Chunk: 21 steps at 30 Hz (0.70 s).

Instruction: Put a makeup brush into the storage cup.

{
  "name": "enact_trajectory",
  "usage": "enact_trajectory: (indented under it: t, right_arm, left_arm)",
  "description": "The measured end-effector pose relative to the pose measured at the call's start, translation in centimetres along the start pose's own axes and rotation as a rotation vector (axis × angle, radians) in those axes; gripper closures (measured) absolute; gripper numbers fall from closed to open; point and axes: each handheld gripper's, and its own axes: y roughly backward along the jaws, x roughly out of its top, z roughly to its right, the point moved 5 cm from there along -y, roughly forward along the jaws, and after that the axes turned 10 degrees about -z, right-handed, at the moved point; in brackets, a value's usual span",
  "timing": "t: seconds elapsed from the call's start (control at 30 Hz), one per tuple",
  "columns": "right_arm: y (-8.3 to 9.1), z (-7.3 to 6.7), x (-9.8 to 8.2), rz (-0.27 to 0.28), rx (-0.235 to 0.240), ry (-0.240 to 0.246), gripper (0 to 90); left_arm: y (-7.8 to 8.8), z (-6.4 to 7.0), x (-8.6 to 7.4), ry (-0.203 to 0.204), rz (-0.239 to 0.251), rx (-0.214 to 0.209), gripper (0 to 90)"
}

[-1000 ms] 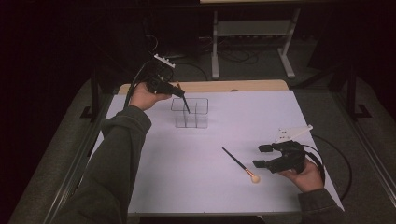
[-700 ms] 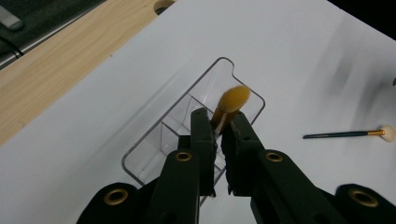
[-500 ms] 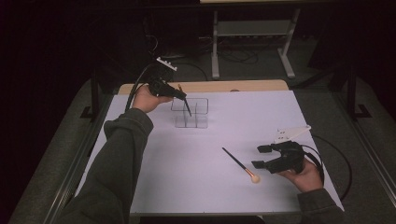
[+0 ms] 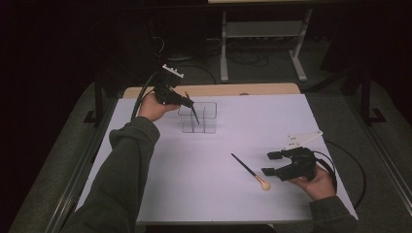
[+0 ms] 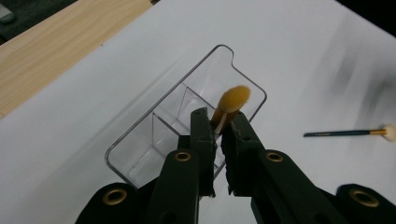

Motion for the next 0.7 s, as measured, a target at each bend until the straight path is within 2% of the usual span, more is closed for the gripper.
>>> enact_trajectory:
  t: [0.2, 0.27, 0.7]
  right_arm:
    - [0.0, -0.1, 0.0, 0.0, -0.001, 0.002, 32.9]
    - [0.0, -0.1, 0.0, 0.001, -0.001, 0.0, 32.9]
    - [0.0, -0.1, 0.1, 0.001, -0.009, 0.012, 33.0]
  left_arm:
    - [-0.5, 0.1, -0.4, 0.002, -0.009, -0.008, 82.2]
    - [-0.6, 0.0, -0.5, 0.013, -0.017, -0.018, 74.4]
    - [-0.1, -0.2, -1.3, 0.02, -0.021, 0.009, 69.8]
